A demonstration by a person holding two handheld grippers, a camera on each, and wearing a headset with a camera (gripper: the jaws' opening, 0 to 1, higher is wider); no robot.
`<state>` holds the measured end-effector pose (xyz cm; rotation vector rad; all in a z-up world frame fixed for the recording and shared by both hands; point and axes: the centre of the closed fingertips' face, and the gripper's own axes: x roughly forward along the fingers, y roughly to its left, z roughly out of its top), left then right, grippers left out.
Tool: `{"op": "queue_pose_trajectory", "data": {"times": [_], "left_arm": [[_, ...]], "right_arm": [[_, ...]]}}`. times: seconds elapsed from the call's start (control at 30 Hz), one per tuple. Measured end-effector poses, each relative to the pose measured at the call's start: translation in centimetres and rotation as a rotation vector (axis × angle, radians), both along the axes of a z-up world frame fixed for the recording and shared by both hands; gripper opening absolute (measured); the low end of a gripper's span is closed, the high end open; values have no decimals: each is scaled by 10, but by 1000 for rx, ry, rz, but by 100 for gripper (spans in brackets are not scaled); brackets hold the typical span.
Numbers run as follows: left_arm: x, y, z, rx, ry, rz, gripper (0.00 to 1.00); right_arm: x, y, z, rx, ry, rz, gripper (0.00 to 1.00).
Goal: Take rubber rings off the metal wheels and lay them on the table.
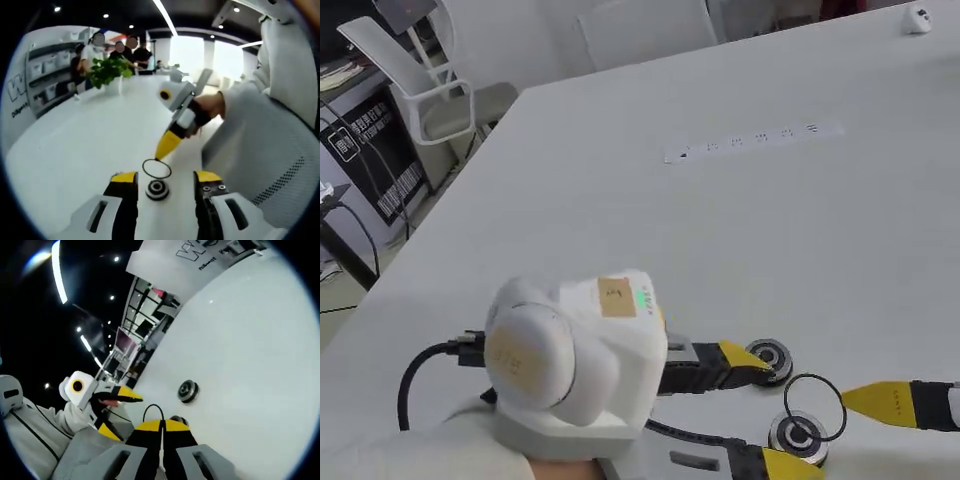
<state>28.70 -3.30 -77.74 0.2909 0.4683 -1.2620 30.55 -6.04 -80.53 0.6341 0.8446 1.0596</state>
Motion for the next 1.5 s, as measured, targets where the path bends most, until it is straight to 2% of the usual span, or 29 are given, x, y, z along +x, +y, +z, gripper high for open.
{"op": "queue_pose_trajectory", "data": {"times": [0.13, 0.27, 0.43, 0.57, 0.63, 0.7, 0.73, 0.8, 0.9, 1.0, 1.13, 1.23, 1.33, 1.5], "left_arm": [[-1, 9, 15, -22, -18, 17, 48], [0, 22, 27, -24, -35, 38, 53], [2, 38, 40, -15, -82, 59, 57], [0, 51, 49, -20, -90, 69, 60], [0, 58, 53, -27, -94, 85, 60], [-1, 64, 54, -18, -107, 92, 62], [0, 71, 53, 6, -123, 104, 64], [-1, 78, 54, 5, -129, 119, 66], [-5, 86, 56, 3, -124, 125, 69], [-8, 97, 58, 16, -135, 137, 72], [-10, 115, 57, 19, -129, 164, 74], [-11, 128, 53, 34, -126, 199, 78], [-13, 141, 52, 24, -125, 239, 81], [-16, 152, 49, -4, -116, 282, 90]], "right_arm": [[-3, -1, 7, -8, -22, -4, 0], [-6, -4, 13, -20, -42, -9, 0], [-10, -7, 22, -32, -63, -17, 0], [-11, -7, 36, 8, -70, -40, 0], [-12, -8, 43, 9, -80, -48, 0], [-13, -6, 50, 12, -93, -51, 0], [-13, -6, 54, 16, -99, -51, 0], [-14, -4, 59, 19, -108, -52, 0], [-16, -2, 64, 11, -121, -49, 0], [-16, -1, 67, 5, -128, -46, 0], [-16, 2, 77, 22, -141, -45, 0], [-17, 5, 85, 57, -137, -42, 0], [-18, 9, 89, 51, -146, -36, 0], [-21, 14, 91, 30, -151, -21, 0]]}}
